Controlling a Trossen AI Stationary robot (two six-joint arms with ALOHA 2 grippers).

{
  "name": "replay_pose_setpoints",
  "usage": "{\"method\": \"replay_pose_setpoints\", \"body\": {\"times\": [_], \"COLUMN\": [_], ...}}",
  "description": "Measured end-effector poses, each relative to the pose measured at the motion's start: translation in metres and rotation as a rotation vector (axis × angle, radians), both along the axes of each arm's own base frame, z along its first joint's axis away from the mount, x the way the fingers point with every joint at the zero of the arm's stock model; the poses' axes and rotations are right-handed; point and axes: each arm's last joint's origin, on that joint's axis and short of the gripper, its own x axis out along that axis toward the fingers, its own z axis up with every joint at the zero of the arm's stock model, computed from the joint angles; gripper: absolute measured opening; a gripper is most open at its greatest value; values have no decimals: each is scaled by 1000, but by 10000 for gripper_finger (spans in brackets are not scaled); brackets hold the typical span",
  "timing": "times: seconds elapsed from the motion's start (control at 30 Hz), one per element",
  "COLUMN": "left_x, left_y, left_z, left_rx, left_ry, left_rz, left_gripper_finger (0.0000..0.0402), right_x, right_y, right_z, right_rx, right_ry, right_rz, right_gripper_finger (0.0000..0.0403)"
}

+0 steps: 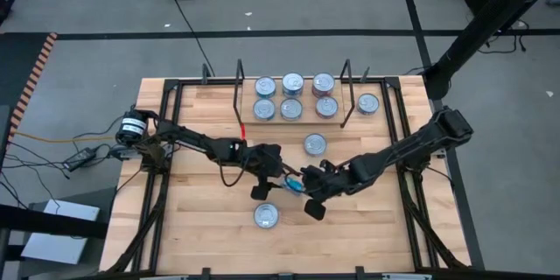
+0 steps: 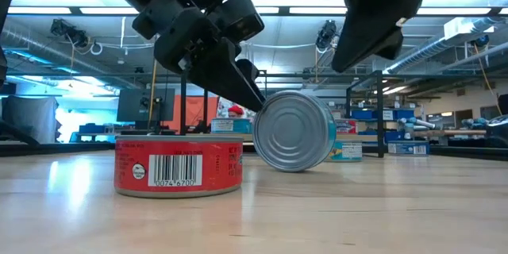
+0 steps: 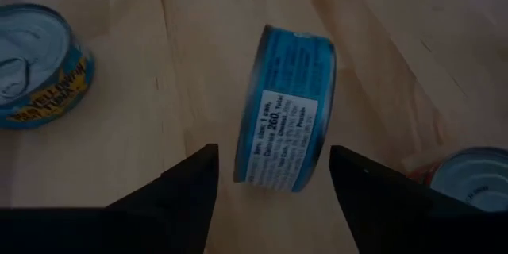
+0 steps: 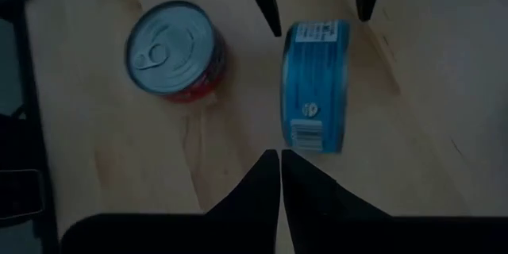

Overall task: Stack canned seafood by type on shelf
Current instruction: Stack the yellow-blue tuna can on top of the yellow-blue tuna can on the shelf

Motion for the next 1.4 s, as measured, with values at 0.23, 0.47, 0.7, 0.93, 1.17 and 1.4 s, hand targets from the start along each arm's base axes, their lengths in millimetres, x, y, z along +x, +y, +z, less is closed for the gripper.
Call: {"method": "replay_pose_setpoints", "body": {"times": [0.23,0.47,0.7,0.93,1.17,1.4], "left_x": [3,9,18,20,19,18], "left_y": [0,-3,-3,-4,-3,-1], "left_z": [3,-1,-5,-8,-9,-6], "left_rx": [-4,-20,-19,-12,7,39], "left_ry": [-43,-84,-70,-52,-46,-48], "left_rz": [-6,-25,-27,-25,-4,29], "left_gripper_finger": [251,251,250,245,181,147], "right_x": [4,11,18,12,-8,-35], "right_y": [-1,-5,-10,-13,-14,-17], "right_z": [-7,-17,-18,0,29,55], "right_rx": [-34,-65,-83,-93,-86,-123], "right_ry": [8,18,-20,-67,-110,-125], "right_rz": [-4,11,28,32,19,8], "right_gripper_finger": [23,16,17,13,15,12]}}
